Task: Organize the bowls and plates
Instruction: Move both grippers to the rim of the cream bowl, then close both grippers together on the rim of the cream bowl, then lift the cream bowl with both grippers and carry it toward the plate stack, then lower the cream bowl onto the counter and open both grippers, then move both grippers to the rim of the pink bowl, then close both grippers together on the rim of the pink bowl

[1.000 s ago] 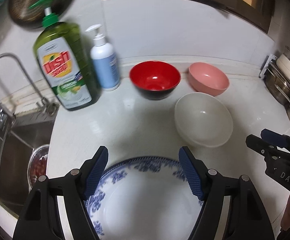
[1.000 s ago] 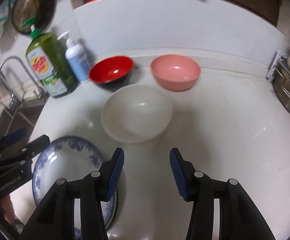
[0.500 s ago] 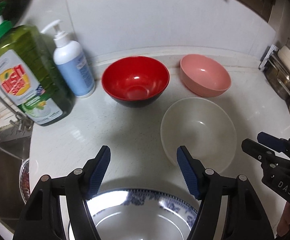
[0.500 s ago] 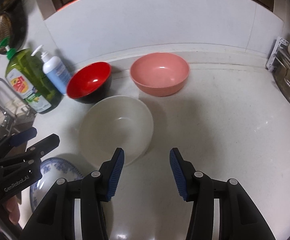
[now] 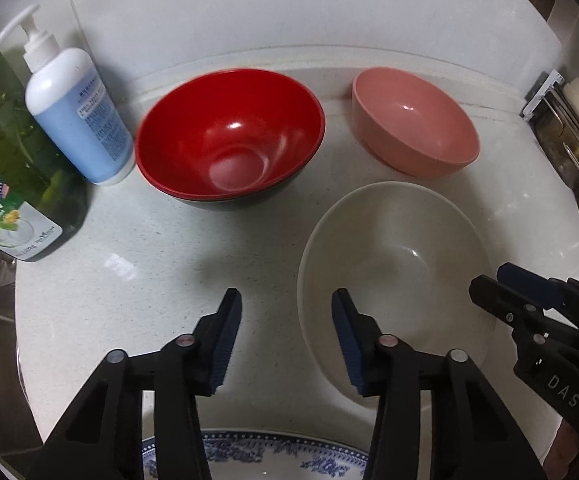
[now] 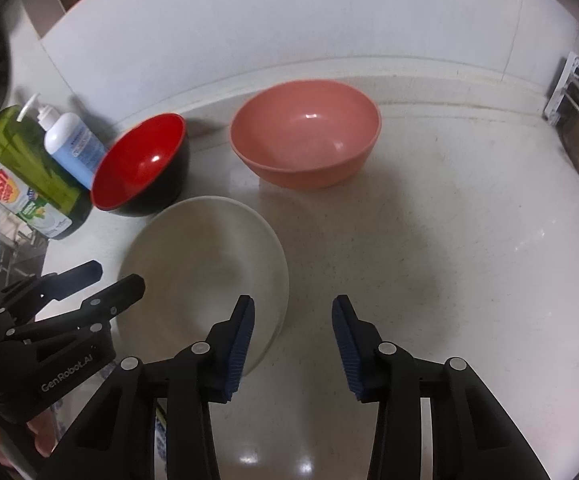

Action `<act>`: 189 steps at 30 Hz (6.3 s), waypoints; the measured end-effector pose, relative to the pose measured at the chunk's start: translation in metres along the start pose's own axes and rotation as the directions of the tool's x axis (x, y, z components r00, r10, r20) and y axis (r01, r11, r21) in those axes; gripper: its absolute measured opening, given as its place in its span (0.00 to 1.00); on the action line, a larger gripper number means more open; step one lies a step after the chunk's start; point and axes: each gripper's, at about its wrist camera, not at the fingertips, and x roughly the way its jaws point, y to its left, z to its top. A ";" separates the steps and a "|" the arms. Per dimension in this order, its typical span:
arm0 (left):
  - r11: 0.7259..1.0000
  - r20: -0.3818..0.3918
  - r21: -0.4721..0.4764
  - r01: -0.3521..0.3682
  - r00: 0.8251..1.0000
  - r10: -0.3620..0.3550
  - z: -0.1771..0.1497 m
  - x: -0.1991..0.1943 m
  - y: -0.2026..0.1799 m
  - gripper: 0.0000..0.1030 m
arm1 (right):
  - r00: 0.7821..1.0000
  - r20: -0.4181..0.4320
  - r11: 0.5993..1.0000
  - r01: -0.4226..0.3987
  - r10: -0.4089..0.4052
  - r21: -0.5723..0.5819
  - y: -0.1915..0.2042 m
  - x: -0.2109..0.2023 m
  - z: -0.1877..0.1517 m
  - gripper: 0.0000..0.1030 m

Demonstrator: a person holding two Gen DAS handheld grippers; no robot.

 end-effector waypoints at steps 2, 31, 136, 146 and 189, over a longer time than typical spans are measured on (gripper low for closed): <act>1.000 -0.011 -0.005 0.005 1.000 -0.005 0.001 0.004 0.000 0.35 | 1.000 -0.015 1.000 -0.004 0.004 -0.002 0.000 0.005 0.001 0.35; 0.995 0.038 0.027 0.093 0.995 -0.094 -0.025 -0.048 -0.035 0.09 | 1.000 0.006 1.000 -0.016 0.016 -0.008 -0.006 -0.031 -0.013 0.12; 0.989 0.241 0.148 -0.025 0.970 -0.012 -0.014 -0.105 -0.096 0.78 | 0.990 0.137 0.998 0.015 -0.022 0.055 -0.081 -0.105 -0.048 0.37; 0.985 0.252 0.158 -0.063 0.967 0.021 0.033 -0.095 -0.068 0.78 | 0.988 0.149 0.999 0.026 -0.029 0.020 -0.058 -0.088 0.002 0.37; 0.980 -0.054 0.197 0.024 0.998 -0.014 0.159 0.077 -0.088 0.18 | 0.995 -0.073 0.970 -0.049 0.068 0.238 -0.084 0.061 0.111 0.19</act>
